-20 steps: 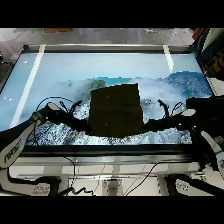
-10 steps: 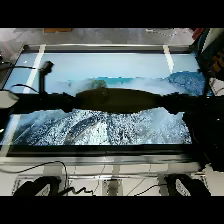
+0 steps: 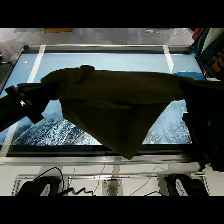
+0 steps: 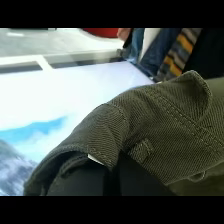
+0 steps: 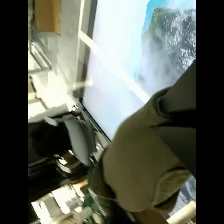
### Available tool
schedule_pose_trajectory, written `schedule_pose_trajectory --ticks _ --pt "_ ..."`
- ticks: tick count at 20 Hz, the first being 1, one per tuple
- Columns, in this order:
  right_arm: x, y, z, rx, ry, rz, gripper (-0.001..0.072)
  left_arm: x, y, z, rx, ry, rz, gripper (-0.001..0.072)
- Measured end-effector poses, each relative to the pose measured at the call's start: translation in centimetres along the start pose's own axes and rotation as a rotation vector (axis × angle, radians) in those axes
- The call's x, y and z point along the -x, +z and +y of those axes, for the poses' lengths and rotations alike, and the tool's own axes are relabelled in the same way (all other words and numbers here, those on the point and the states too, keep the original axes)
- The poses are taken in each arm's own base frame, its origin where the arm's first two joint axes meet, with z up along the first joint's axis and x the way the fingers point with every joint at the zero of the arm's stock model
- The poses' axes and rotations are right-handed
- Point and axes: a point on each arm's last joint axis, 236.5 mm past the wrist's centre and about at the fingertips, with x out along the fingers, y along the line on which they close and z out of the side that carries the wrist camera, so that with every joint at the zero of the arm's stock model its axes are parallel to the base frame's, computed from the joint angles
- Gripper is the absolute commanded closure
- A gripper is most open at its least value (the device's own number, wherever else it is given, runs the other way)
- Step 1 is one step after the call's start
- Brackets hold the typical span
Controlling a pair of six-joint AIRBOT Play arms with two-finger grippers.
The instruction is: Fold the clothes and pants, and hang the long-sleeved shirts on hangers.
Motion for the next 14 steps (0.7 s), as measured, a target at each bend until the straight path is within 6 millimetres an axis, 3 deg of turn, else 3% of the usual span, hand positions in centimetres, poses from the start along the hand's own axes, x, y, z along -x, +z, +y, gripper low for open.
schedule_pose_trajectory --ticks 2,4,7,9,11,14 --pt "-1.4 -1.3 -3.2 -0.090 -0.053 0.032 0.0671 -2.4 -3.3 2.1 0.115 0.012 0.084 0.0680" --pt "-3.7 -4.1 -7.6 -0.206 -0.109 0.099 0.0671 -5.6 -7.9 4.1 0.230 0.019 0.203 0.0680" --pt "-8.1 -10.7 -14.0 -0.382 -0.180 0.225 0.0670 -11.3 -15.3 6.3 0.377 0.037 0.367 0.0679" --pt "-10.8 -15.5 -17.3 -0.468 -0.225 0.308 0.0671 -14.4 -19.2 7.6 0.466 0.063 0.433 0.0679" --pt "-12.6 -19.6 -19.8 -0.531 -0.267 0.377 0.0671 -16.3 -21.5 9.3 0.523 0.100 0.468 0.0679" --pt "-13.4 -24.1 -21.4 -0.569 -0.298 0.475 0.0671 -16.9 -22.9 11.5 0.591 0.122 0.512 0.0680"
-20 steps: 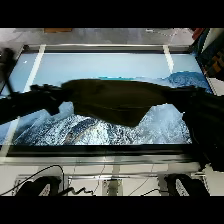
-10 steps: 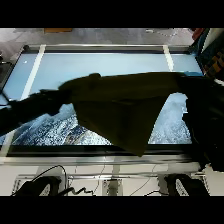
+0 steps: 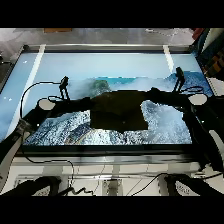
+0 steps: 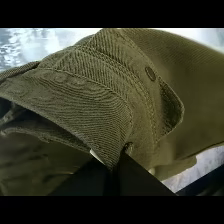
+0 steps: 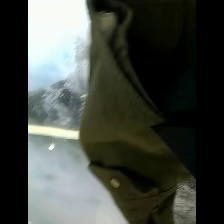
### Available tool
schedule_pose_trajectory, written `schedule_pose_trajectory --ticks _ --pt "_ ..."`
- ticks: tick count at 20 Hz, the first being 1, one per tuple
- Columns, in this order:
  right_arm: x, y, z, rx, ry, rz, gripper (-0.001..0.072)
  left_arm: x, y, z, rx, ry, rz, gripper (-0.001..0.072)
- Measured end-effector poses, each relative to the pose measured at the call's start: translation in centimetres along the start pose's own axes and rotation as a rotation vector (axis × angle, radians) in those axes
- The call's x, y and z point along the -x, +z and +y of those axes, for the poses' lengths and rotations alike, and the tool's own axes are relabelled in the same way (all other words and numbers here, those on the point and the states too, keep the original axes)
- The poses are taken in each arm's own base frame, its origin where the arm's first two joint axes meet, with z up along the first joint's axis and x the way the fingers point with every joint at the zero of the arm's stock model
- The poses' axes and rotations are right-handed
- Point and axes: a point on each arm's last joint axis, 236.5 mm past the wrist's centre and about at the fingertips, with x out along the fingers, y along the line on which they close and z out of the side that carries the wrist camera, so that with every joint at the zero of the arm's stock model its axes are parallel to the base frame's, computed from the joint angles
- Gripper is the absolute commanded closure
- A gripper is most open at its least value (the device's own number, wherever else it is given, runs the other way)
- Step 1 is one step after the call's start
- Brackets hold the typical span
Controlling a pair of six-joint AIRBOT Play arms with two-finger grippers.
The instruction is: Fold the clothes and pants, and hang the long-sleeved shirts on hangers.
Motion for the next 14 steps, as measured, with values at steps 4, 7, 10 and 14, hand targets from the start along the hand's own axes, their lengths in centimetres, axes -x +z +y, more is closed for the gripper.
schedule_pose_trajectory --ticks 4,7,10,14 --pt "-0.8 -5.4 -0.8 0.024 0.000 0.226 0.0671 1.3 -2.7 2.3 0.037 -0.007 0.183 0.0680" --pt "0.1 -9.9 -1.6 0.075 -0.024 0.419 0.0671 2.5 -6.2 3.1 0.045 -0.012 0.357 0.0680" --pt "1.8 -13.1 -3.9 0.100 -0.115 0.577 0.0671 3.1 -9.7 2.4 0.046 -0.034 0.510 0.0680" --pt "3.1 -13.9 -7.3 0.144 -0.258 0.640 0.0651 2.7 -13.3 1.2 0.021 -0.054 0.648 0.0568"
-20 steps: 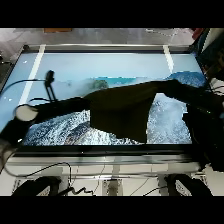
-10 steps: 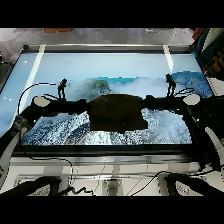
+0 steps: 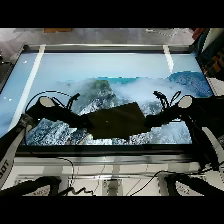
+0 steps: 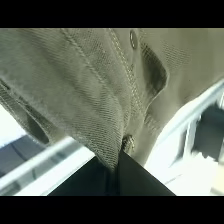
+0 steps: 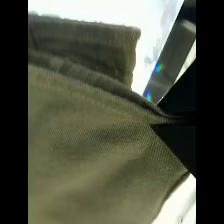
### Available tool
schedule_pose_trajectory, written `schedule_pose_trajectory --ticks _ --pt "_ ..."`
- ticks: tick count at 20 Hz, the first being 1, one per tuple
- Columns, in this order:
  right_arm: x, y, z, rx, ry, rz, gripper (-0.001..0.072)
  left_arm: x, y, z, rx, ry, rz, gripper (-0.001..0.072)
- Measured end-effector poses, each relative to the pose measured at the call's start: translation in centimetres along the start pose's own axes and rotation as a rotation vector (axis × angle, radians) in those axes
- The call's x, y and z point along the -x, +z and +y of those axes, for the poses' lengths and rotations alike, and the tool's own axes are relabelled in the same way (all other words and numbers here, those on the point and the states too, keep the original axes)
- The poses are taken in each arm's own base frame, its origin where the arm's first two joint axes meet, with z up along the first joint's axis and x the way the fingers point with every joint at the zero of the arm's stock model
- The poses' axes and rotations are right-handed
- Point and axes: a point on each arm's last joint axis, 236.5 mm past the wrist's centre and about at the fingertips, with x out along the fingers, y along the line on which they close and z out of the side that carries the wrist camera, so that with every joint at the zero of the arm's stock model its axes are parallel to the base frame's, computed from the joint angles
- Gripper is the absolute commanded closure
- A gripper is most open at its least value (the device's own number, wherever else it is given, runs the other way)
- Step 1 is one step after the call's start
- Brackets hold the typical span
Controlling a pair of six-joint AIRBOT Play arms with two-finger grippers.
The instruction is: Fold the clothes and pants, and hang the long-sleeved shirts on hangers.
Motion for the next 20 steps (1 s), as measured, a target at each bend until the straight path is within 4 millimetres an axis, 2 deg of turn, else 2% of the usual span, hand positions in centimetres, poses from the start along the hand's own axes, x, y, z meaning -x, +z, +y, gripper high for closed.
schedule_pose_trajectory --ticks 1,2,3,6,10,13,15,20 --pt "0.0 0.3 -0.6 0.000 -0.026 -0.013 0.0459 -0.7 -0.4 0.0 -0.003 0.002 0.027 0.0277" --pt "0.0 0.8 -1.2 0.004 -0.050 -0.032 0.0213 -1.4 -0.9 -0.1 -0.003 0.001 0.056 -0.0013" --pt "0.1 1.0 -1.6 0.005 -0.067 -0.042 0.0118 -2.1 -1.3 0.0 0.000 0.002 0.079 0.0011" --pt "0.2 2.0 -2.6 0.013 -0.109 -0.084 0.0118 -3.5 -2.0 0.3 0.010 0.004 0.130 0.0012" --pt "1.7 6.0 -4.5 -0.007 -0.170 -0.229 0.0121 -4.0 -2.2 0.8 0.025 0.004 0.152 0.0012" --pt "2.4 8.2 -6.7 -0.082 -0.162 -0.242 0.0121 -4.1 -2.1 0.9 0.030 0.005 0.151 0.0012" --pt "1.6 8.5 -7.1 -0.114 -0.087 -0.184 0.0121 -4.2 -2.1 1.0 0.031 0.005 0.151 0.0012" --pt "-1.6 7.4 -6.0 -0.114 0.130 -0.014 0.0088 -4.3 -2.0 1.1 0.034 0.006 0.150 0.0013"
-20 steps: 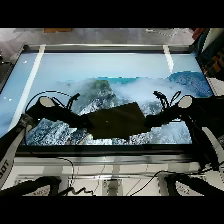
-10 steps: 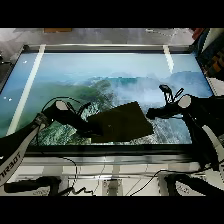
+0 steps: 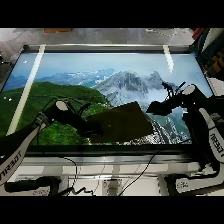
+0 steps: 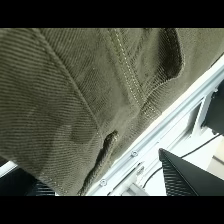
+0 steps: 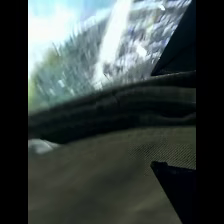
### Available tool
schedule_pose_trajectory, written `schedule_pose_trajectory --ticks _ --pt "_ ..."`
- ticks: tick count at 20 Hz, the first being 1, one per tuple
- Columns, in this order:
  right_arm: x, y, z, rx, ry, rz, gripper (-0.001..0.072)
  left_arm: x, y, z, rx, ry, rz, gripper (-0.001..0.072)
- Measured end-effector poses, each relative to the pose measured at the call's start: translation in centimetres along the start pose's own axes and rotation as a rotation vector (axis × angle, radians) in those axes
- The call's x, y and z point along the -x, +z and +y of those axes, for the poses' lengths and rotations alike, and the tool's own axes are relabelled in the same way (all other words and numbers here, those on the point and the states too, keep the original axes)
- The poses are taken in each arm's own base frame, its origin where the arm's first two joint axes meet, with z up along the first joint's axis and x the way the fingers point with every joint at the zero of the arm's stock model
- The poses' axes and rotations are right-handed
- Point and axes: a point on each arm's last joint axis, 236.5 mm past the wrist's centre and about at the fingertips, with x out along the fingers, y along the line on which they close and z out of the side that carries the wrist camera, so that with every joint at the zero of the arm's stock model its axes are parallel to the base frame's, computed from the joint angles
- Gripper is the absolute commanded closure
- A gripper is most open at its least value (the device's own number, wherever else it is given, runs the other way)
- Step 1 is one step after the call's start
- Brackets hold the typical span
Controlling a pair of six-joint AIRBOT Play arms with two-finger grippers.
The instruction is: Fold the clothes and pants, and hang the long-sleeved shirts on hangers.
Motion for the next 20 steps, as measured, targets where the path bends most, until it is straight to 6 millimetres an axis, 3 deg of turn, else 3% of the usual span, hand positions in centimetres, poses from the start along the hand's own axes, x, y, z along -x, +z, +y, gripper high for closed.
schedule_pose_trajectory --ticks 7,11,18,20 --pt "-3.3 1.2 -1.4 0.026 -0.020 0.006 0.0088 0.0 0.4 0.2 0.000 0.006 -0.018 0.0013" --pt "-4.6 0.8 -2.0 -0.034 -0.013 0.040 0.0089 0.0 0.9 0.3 0.001 0.013 -0.037 0.0013" --pt "-7.1 -3.2 0.7 -0.103 0.148 0.245 0.0092 0.0 1.1 0.4 0.001 0.015 -0.046 0.0012" --pt "-7.8 -4.3 1.6 -0.078 0.176 0.296 0.0131 0.0 1.1 0.4 0.001 0.016 -0.046 0.0013"
